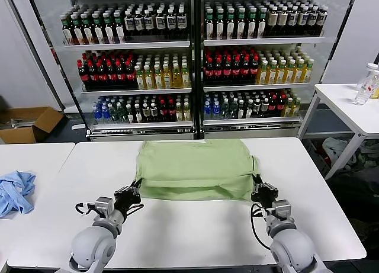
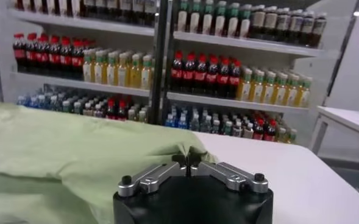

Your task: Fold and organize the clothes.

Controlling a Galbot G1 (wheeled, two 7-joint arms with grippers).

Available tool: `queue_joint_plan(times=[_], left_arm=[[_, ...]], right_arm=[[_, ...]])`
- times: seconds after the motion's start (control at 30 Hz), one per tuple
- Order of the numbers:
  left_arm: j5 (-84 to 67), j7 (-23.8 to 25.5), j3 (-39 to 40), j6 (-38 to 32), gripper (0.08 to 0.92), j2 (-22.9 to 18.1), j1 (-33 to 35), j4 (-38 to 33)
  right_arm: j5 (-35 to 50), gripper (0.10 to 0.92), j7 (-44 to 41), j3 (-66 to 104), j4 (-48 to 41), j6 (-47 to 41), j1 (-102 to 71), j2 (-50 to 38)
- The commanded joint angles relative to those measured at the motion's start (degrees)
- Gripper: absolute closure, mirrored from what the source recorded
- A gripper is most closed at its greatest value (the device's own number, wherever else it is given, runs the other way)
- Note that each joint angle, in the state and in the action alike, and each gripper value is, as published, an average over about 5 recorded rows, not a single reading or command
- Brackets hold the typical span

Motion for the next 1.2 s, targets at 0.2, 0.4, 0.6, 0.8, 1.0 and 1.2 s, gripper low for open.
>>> queue_joint_plan(times=[0.2, 0.4, 0.6, 0.8, 1.0, 1.2], left_arm=[[3.1, -0.9, -1.7, 0.1, 0.525, -4.3, 2.7, 0.0], [3.3, -2.0, -1.5, 1.6, 0.351, -3.6, 1.6, 4.7], [2.9, -3.5, -0.6, 2.5, 0.218, -2.7, -1.3, 9.1], [1.3, -3.6, 0.8, 3.0, 0.362, -2.7, -2.7, 10.9], [-1.7, -2.8, 1.3, 3.1, 0.535, -2.8, -3.3, 10.9], [-8.2, -1.6, 0.1, 3.2, 0.709, -2.4, -2.8, 9.8]], right_arm=[[-1.4, 0.534, -1.1, 1.5, 2.0, -1.9, -3.5, -0.1], [3.5, 0.361, 1.1, 3.6, 2.5, -3.8, -6.1, 0.2], [8.7, 0.22, 2.5, 2.2, -1.3, -10.5, -2.8, 0.8], [11.8, 0.233, 3.0, 0.2, -4.2, -11.8, 0.0, 1.5], [12.8, 0.397, 2.9, -0.4, -5.0, -11.5, 0.8, 1.7], [13.0, 0.57, 2.2, -0.3, -4.2, -10.4, -0.1, 1.1]])
